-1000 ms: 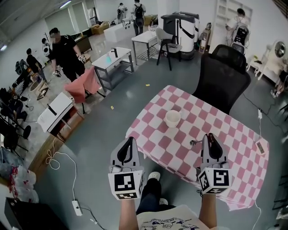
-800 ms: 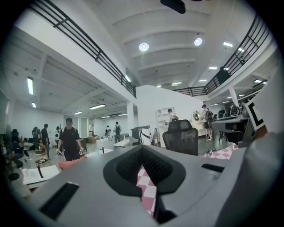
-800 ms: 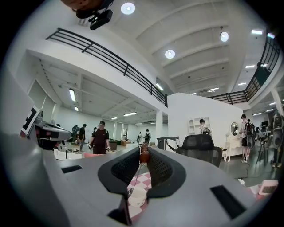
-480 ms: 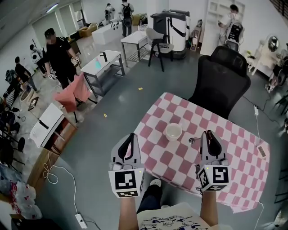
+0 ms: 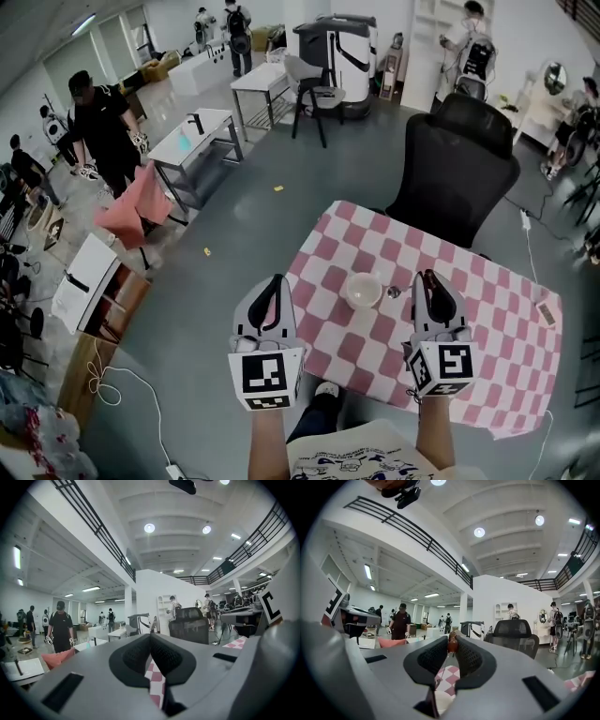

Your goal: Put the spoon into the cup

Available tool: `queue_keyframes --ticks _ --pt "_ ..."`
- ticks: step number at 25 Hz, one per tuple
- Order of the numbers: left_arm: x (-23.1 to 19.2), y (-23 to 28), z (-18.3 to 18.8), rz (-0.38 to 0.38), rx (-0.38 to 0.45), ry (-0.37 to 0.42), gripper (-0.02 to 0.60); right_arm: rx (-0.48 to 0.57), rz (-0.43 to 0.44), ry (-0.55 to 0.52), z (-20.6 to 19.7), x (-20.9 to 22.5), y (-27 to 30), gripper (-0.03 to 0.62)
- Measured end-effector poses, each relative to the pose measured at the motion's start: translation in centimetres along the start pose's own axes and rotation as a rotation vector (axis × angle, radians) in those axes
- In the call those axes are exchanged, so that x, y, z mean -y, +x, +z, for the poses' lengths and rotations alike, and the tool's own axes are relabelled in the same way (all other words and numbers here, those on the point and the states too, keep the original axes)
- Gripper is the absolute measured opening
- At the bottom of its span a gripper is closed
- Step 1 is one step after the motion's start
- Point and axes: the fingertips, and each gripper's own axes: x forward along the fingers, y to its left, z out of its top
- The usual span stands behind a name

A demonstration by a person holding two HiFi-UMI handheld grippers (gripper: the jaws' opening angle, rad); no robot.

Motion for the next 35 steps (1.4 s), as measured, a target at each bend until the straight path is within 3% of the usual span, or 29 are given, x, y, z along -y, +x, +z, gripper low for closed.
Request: queue_keyframes --ticks 14,35 --pt "-1.2 5.6 -1.9 -0.044 -0.043 -0.014 0.014 -0.037 -0.027 0.029 -2.3 0.6 4.4 0.063" --pt "0.3 10.4 -7.9 0.002 -0.181 -0.085 0.014 -0.192 0.114 0.08 -10.2 0.8 10.5 0.063"
